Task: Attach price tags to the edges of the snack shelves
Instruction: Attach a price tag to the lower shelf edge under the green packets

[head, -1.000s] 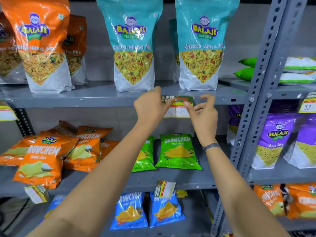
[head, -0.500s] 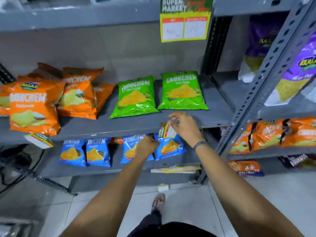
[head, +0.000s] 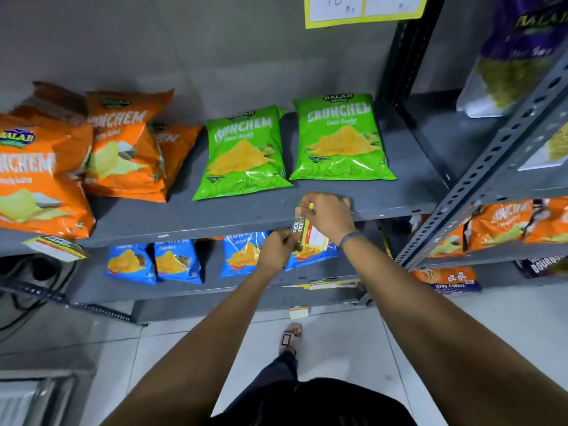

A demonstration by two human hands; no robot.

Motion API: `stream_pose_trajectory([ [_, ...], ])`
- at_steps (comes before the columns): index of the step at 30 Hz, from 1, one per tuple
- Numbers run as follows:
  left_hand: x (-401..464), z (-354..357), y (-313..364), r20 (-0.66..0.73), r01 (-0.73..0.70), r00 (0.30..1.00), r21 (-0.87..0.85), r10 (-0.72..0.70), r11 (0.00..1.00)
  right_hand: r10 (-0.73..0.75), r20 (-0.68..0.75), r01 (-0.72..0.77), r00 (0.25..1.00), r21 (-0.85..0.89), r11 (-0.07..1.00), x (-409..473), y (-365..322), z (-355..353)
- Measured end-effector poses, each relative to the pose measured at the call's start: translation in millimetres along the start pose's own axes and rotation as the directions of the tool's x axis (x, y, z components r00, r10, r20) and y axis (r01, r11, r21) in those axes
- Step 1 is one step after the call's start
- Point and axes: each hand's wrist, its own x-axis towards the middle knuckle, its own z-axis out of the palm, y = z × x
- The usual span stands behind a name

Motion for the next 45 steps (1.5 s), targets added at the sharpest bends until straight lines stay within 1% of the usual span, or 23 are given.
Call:
stream_pose_trajectory([
  [3,-4,-9,1,0.01,-0.02,1.0,0.046,0.02,0.999,0.017,0.052,-0.019,0.998,0.04,0.999,5,2,-3],
  [5,-6,-16,4,0.008,-0.038,0.999,0.131,0.038,0.991,0.013,0.055,-0.017,0.998,0.072,0.997,4,4,-5],
  [7,-8,-25,7,-0.03,-0.083,0.995,0.312,0.097,0.946,0.0,0.043,-0.004,0.999,0.1,0.995,-1,10,-9],
  [9,-9,-33,9,-0.077,-0.103,0.983,0.53,0.169,0.842,-0.017,0.044,0.012,0.999,0.102,0.995,-12,18,-12],
  [10,-10,-36,10,-0.082,-0.107,0.977,0.617,0.199,0.78,-0.038,0.037,0.035,0.999,0.077,0.996,-18,22,-14],
  [12,-9,-39,11,-0.047,-0.122,0.972,0.732,0.229,0.67,-0.104,0.021,0.105,0.994,-0.045,0.993,-26,28,-12],
  [14,-7,-37,13,0.0,-0.137,0.974,0.798,0.226,0.587,-0.159,0.052,0.167,0.986,-0.221,0.961,-30,28,-8],
  [16,-3,-35,15,0.029,-0.139,0.976,0.844,0.215,0.517,-0.189,0.096,0.211,0.977,-0.377,0.902,-32,28,-3],
  [18,0,-33,17,0.026,-0.126,0.978,0.866,0.209,0.483,-0.19,0.101,0.215,0.977,-0.47,0.856,-33,25,-1],
  [20,3,-31,19,0.0,-0.103,0.977,0.877,0.214,0.469,-0.136,0.101,0.169,0.986,-0.534,0.829,-33,21,1],
  [22,4,-29,21,-0.024,-0.079,0.976,0.888,0.218,0.454,-0.098,0.076,0.124,0.992,-0.538,0.834,-33,17,0],
  [25,2,-26,22,-0.048,-0.047,0.979,0.89,0.196,0.453,-0.115,0.067,0.133,0.991,-0.48,0.867,-29,14,-1],
  [27,0,-25,22,-0.062,-0.028,0.981,0.89,0.181,0.455,-0.122,0.037,0.125,0.992,-0.455,0.882,-27,14,-2],
  [29,-1,-25,21,-0.074,-0.018,0.98,0.892,0.185,0.451,-0.1,0.033,0.105,0.994,-0.414,0.904,-25,16,-4],
  [34,1,-29,23,-0.084,-0.029,0.966,0.903,0.243,0.428,-0.04,0.037,0.048,0.998,-0.221,0.974,-21,21,-12],
  [37,2,-31,30,-0.082,-0.058,0.956,0.888,0.281,0.457,-0.025,0.048,0.034,0.999,-0.202,0.979,-20,18,-14],
  [40,0,-29,40,-0.09,-0.062,0.945,0.895,0.316,0.441,-0.015,0.048,0.025,0.999,-0.201,0.979,-21,16,-14],
  [45,1,-27,51,-0.133,-0.011,0.955,0.878,0.266,0.479,0.004,0.034,0.002,0.999,-0.183,0.983,-23,13,-13],
])
